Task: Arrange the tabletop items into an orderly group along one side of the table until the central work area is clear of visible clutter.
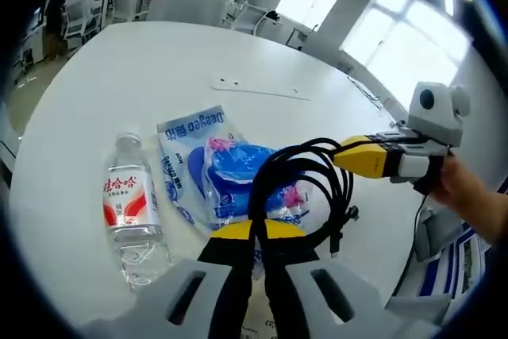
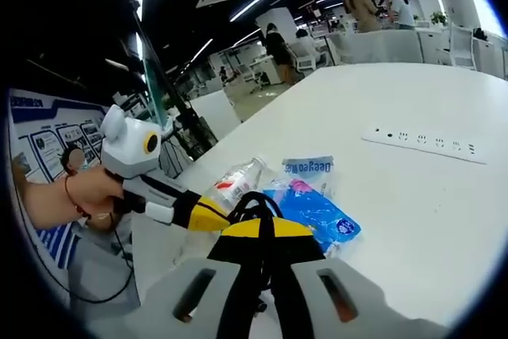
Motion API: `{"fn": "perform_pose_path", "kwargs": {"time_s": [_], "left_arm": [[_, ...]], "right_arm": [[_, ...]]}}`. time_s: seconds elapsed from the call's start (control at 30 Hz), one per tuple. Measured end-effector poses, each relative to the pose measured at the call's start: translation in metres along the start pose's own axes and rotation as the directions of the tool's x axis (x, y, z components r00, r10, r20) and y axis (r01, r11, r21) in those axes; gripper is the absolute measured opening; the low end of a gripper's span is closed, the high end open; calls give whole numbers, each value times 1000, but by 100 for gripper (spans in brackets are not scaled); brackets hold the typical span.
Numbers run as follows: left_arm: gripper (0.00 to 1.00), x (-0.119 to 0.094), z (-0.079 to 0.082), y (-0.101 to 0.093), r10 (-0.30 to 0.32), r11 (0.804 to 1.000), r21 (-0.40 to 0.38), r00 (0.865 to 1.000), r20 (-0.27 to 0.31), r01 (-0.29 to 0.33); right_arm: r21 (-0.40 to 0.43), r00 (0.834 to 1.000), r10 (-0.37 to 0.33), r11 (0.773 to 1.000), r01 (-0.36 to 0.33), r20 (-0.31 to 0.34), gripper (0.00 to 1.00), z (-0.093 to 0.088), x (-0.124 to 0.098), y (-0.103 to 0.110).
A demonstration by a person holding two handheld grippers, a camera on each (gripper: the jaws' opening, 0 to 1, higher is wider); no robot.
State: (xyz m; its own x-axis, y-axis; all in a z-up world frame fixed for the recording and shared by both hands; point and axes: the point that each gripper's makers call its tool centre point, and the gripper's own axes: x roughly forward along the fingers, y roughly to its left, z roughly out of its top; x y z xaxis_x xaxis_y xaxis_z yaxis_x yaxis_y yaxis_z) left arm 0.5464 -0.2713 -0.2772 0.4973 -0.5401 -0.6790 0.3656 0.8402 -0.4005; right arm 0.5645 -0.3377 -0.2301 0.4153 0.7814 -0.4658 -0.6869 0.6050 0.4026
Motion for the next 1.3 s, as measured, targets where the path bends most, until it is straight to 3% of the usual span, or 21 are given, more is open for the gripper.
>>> {"fn": "perform_pose_path", "kwargs": {"time_s": [0.67,1.3], "left_arm": [[0,-23,5,-43,-17,999,49,999,29,15],[0,-35,18,-108,-57,987,155,997,44,49]], "right_arm": [[-15,998,-18,1000,19,55,0,7,-46,16],[-16,986,-81,996,84,146,0,13,-118,19]]}}
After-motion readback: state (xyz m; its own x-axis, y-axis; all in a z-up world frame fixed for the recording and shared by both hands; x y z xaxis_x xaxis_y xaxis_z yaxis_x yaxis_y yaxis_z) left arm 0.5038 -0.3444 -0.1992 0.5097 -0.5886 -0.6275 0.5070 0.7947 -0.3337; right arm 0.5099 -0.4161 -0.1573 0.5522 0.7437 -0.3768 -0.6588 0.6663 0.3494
